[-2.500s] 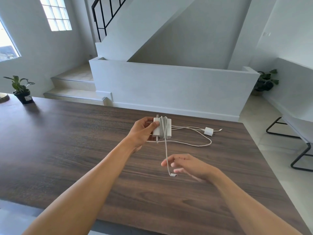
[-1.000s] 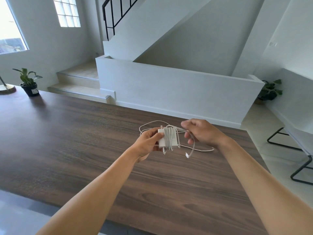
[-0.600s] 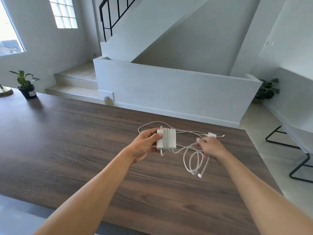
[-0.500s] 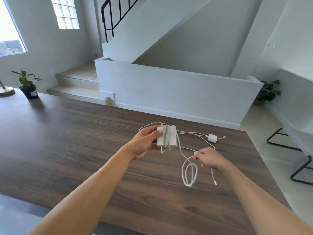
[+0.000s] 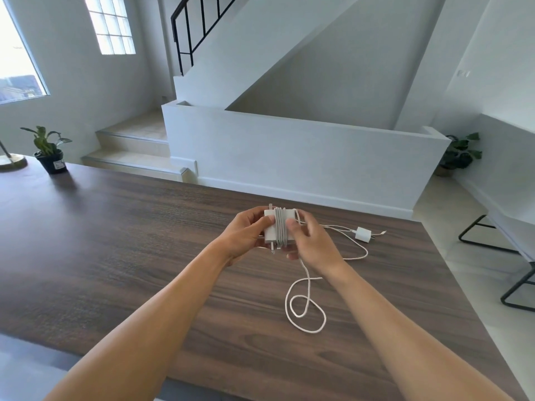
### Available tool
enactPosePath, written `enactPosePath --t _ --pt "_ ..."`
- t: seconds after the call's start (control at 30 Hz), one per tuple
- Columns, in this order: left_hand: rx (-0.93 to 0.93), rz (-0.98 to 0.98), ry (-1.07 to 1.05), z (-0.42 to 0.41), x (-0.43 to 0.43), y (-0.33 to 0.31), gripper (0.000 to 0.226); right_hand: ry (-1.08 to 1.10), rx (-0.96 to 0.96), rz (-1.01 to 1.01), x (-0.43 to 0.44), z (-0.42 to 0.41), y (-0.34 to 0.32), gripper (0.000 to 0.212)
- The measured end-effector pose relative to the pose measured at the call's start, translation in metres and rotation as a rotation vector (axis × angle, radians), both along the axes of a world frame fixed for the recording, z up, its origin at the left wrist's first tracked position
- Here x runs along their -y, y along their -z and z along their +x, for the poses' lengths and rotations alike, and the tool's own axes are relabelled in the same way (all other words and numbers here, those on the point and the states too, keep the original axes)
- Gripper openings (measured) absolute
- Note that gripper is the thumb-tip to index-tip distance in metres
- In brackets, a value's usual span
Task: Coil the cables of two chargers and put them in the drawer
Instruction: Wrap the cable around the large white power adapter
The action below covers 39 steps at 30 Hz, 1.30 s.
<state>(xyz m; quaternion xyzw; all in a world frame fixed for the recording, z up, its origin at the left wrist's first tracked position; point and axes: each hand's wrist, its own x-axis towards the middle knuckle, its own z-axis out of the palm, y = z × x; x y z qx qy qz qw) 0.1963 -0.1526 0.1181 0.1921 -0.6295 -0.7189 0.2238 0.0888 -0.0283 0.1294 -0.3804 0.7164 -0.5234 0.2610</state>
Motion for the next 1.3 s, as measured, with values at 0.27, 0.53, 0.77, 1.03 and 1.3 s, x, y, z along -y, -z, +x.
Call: enactPosePath --t 0.27,0.53,0.77,1.03,1.3 --pt "0.027 -0.171 -0.053 0.004 -0.001 -0.003 0.028 0.094 -0.66 0.136 -0.003 -0.012 -0.017 0.028" --pt "0.021 -0.172 -0.059 -0.001 -0.012 0.007 0.024 0.082 -0.896 0.209 -0.002 -0.004 -0.033 0.029" --pt "0.042 -0.087 0.039 0.004 -0.017 0.001 0.027 0.09 -0.712 0.129 -0.003 0.0 -0.029 0.024" --pt "0.036 -0.065 -0.004 0.006 -0.022 0.003 0.027 0.06 -0.628 0.098 -0.007 -0.001 -0.028 0.025" --pt "0.027 -0.053 -0.142 0.004 -0.023 0.003 0.023 0.051 -0.579 0.017 -0.024 0.017 -0.013 0.028"
